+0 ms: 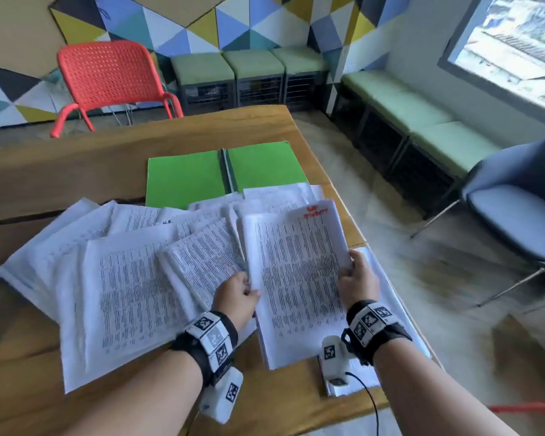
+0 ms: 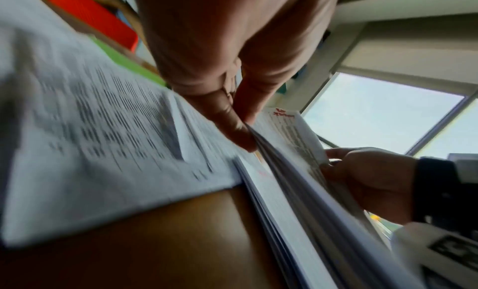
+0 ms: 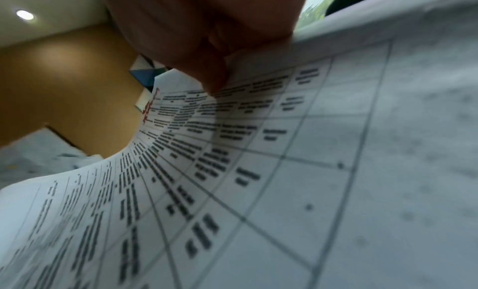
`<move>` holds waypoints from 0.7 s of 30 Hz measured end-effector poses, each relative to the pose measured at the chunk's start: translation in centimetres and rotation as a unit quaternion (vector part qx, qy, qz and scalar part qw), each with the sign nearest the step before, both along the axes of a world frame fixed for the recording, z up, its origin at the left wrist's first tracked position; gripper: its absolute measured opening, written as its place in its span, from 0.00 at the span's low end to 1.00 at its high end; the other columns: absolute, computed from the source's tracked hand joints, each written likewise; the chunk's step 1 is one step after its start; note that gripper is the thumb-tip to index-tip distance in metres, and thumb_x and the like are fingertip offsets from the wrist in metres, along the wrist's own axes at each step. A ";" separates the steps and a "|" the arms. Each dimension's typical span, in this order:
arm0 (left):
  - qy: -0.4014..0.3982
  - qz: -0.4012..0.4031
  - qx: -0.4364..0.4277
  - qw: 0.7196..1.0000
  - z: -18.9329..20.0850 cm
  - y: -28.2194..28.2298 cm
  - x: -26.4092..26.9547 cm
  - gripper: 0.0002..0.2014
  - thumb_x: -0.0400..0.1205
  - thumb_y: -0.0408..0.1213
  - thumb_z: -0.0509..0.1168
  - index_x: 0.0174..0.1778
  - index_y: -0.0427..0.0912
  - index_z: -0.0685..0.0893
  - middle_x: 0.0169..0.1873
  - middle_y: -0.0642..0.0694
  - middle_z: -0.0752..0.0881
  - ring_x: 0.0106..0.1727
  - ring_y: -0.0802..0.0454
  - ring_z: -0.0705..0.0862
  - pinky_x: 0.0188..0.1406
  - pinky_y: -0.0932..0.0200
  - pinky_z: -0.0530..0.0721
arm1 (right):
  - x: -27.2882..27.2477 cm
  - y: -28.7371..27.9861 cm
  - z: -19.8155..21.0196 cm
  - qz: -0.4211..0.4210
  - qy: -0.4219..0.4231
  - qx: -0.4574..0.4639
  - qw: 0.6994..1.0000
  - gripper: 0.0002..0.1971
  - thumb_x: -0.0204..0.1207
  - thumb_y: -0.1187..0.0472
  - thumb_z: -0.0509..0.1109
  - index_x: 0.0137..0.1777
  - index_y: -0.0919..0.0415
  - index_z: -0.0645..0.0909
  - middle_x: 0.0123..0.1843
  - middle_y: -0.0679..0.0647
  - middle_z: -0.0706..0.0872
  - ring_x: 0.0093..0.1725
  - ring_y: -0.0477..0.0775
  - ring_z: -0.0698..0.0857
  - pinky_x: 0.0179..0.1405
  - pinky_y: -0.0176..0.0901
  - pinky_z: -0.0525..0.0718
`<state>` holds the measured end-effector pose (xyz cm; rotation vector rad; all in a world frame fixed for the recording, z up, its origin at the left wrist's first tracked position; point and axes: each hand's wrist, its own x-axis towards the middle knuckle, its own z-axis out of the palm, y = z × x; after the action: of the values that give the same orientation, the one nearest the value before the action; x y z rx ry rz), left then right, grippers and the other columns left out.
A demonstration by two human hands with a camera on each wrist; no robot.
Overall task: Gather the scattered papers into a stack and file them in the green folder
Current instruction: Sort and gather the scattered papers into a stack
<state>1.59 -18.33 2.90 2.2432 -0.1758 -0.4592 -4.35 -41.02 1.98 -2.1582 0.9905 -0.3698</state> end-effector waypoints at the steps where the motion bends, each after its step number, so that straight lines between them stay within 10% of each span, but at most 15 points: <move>1: 0.020 -0.024 0.008 0.999 -1.1 -1.4 -0.9 0.09 0.79 0.35 0.69 0.37 0.51 0.76 0.30 0.53 0.83 0.33 0.50 0.85 0.30 0.61 0.82 | -1.4 -1.4 -0.7 -0.012 0.031 0.001 0.999 0.24 0.73 0.72 0.60 0.69 0.58 0.77 0.54 0.64 0.88 0.50 0.66 0.85 0.44 0.47 0.79; 9: 0.141 -0.096 0.034 0.985 -5.8 -9.7 -5.7 0.05 0.76 0.38 0.69 0.41 0.44 0.80 0.32 0.47 0.81 0.41 0.42 0.88 0.43 0.44 0.90 | -8.6 -8.9 -5.1 -0.018 0.171 -0.013 0.985 0.24 0.71 0.73 0.60 0.67 0.57 0.79 0.54 0.62 0.84 0.50 0.63 0.83 0.50 0.49 0.82; 13: 0.137 -0.059 0.092 0.985 -6.1 -11.4 -6.5 0.11 0.76 0.35 0.67 0.54 0.40 0.80 0.51 0.43 0.83 0.52 0.42 0.85 0.55 0.52 0.85 | -8.6 -10.3 -5.6 -0.002 0.190 -0.021 0.982 0.24 0.74 0.71 0.60 0.70 0.56 0.77 0.59 0.61 0.80 0.56 0.62 0.79 0.56 0.46 0.76; 16: 0.164 -0.026 0.113 0.980 -6.1 -11.8 -6.8 0.27 0.79 0.32 0.64 0.75 0.39 0.68 0.73 0.39 0.66 0.65 0.39 0.81 0.64 0.55 0.78 | -8.5 -10.3 -6.1 -0.001 0.249 -0.038 0.968 0.27 0.77 0.63 0.65 0.76 0.47 0.69 0.67 0.59 0.74 0.65 0.63 0.75 0.65 0.55 0.75; 21: 0.166 -0.045 0.125 0.977 -6.5 -12.4 -6.9 0.25 0.80 0.27 0.60 0.75 0.36 0.69 0.72 0.37 0.67 0.65 0.39 0.80 0.66 0.55 0.78 | -8.4 -10.2 -6.6 0.019 0.256 -0.008 0.967 0.35 0.78 0.64 0.64 0.79 0.34 0.59 0.71 0.53 0.69 0.67 0.58 0.70 0.68 0.58 0.73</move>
<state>-5.30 -30.73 -3.63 2.3672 -0.0449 -0.9411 -12.74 -51.18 -4.64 -2.3363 1.2182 0.2160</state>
